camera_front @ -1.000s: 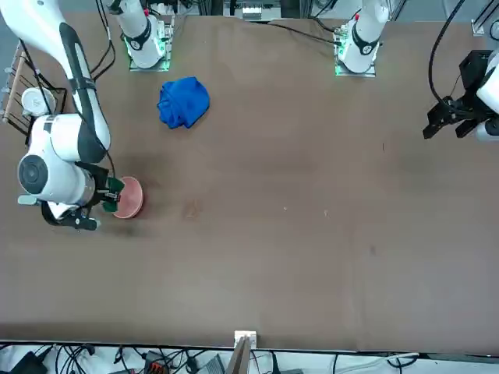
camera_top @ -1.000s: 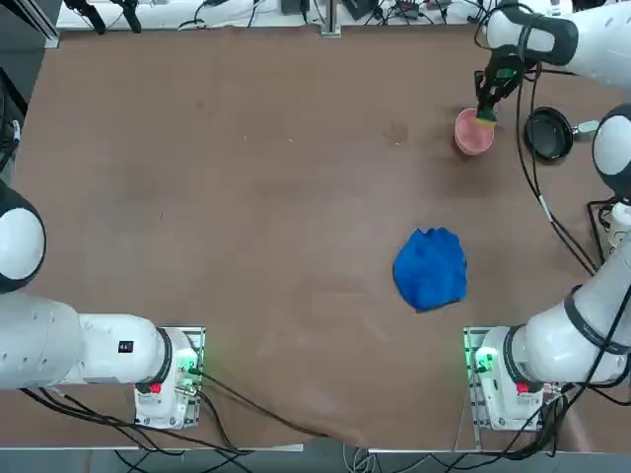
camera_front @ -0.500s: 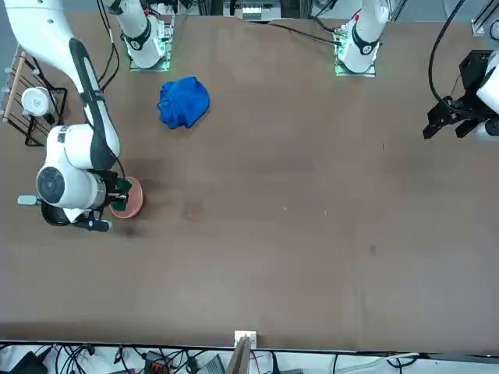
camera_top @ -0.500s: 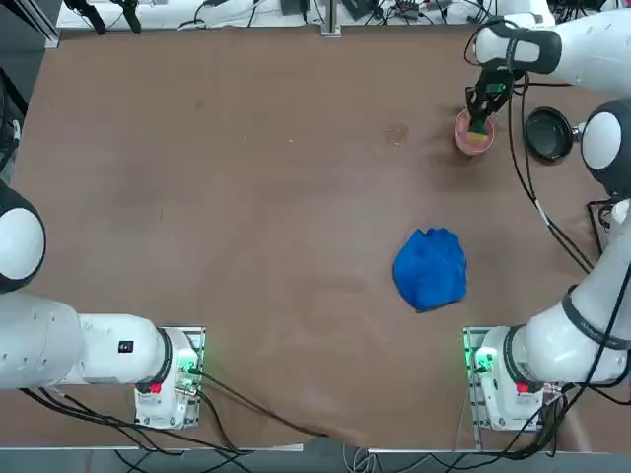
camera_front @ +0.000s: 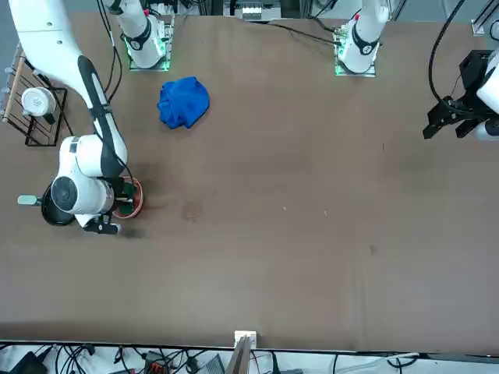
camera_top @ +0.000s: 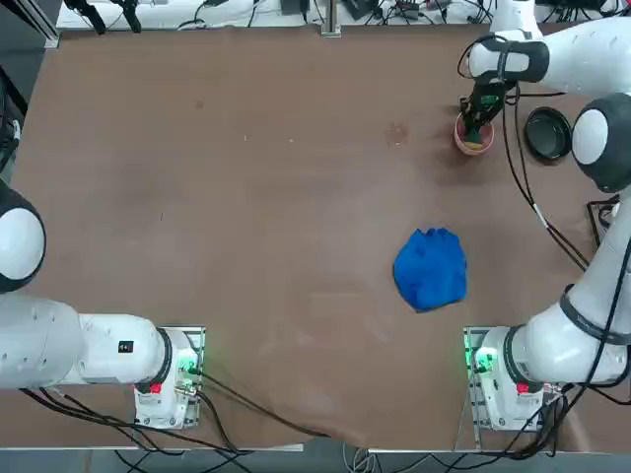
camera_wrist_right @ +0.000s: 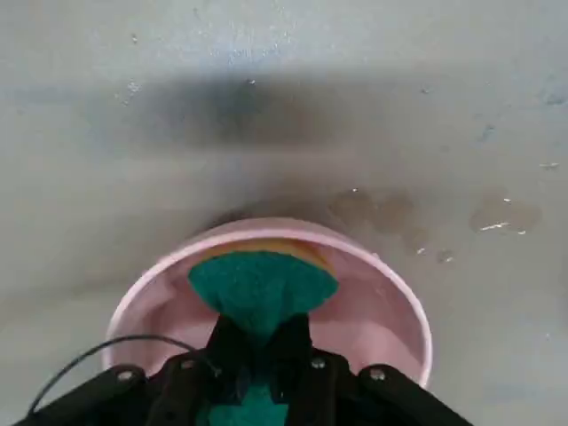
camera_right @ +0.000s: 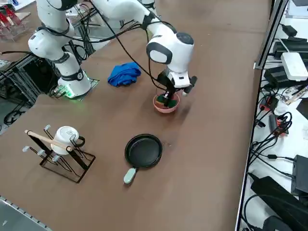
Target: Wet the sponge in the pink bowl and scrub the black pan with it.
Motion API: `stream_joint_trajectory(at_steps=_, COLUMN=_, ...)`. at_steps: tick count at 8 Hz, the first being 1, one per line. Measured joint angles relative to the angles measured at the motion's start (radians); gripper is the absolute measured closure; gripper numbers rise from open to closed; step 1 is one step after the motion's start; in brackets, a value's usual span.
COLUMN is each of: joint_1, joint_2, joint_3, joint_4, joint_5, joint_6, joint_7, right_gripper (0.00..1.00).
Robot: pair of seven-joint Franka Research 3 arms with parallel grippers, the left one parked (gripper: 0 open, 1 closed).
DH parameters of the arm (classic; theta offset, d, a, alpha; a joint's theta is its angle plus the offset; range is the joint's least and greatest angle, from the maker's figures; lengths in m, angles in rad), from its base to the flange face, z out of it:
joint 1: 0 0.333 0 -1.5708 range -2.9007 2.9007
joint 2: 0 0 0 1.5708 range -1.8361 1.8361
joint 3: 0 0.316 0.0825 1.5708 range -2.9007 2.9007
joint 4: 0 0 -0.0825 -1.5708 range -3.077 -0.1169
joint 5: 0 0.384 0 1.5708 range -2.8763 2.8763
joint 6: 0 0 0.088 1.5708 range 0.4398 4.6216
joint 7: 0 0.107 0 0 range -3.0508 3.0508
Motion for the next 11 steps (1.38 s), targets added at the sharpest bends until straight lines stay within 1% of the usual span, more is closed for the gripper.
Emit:
stream_joint_trajectory(at_steps=4, joint_1=-0.001, joint_2=0.016, joint_3=0.0, joint_4=0.003, joint_5=0.0, joint_6=0.003, joint_7=-0.004, right_gripper=0.87)
stream_joint_trajectory(at_steps=6, joint_1=-0.001, joint_2=0.002, joint_3=0.0, joint_4=0.036, joint_5=0.0, joint_6=-0.026, joint_7=-0.012, right_gripper=0.87)
stream_joint_trajectory(at_steps=7, joint_1=-0.003, joint_2=-0.026, joint_3=-0.001, joint_4=0.06, joint_5=0.0, joint_6=-0.071, joint_7=-0.024, right_gripper=0.87)
stream_joint_trajectory(at_steps=9, joint_1=-0.019, joint_2=-0.102, joint_3=-0.013, joint_4=0.074, joint_5=0.0, joint_6=-0.152, joint_7=-0.113, right_gripper=0.86)
stream_joint_trajectory(at_steps=10, joint_1=-0.053, joint_2=-0.127, joint_3=-0.019, joint_4=0.074, joint_5=0.0, joint_6=-0.174, joint_7=-0.189, right_gripper=0.86)
stream_joint_trajectory(at_steps=11, joint_1=-0.105, joint_2=-0.137, joint_3=-0.023, joint_4=0.074, joint_5=0.0, joint_6=-0.179, joint_7=-0.283, right_gripper=0.86)
